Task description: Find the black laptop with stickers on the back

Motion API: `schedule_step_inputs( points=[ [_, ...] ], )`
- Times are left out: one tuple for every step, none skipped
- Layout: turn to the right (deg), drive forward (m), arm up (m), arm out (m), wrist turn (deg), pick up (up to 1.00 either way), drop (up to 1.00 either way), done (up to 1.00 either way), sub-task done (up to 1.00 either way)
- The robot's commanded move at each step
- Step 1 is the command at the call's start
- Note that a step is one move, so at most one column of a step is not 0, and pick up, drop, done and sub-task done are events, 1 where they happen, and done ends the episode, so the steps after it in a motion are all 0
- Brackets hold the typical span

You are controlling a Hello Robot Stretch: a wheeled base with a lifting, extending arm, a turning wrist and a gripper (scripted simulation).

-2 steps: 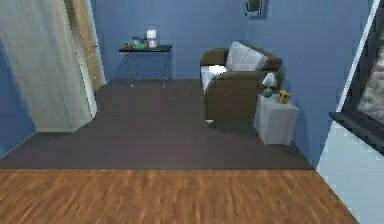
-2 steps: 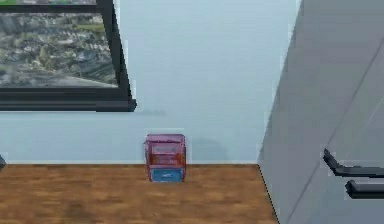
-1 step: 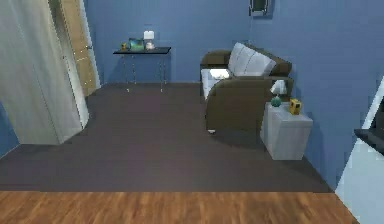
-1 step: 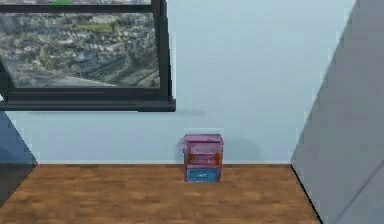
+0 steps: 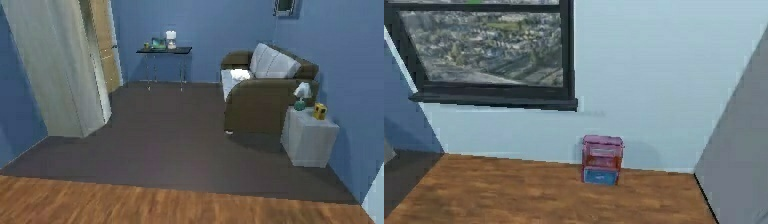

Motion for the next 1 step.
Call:
schedule_step_inputs(
  points=[
    [0.0,1.00,0.00,0.00,0.0,0.00,0.00,0.00,0.00]
  ],
)
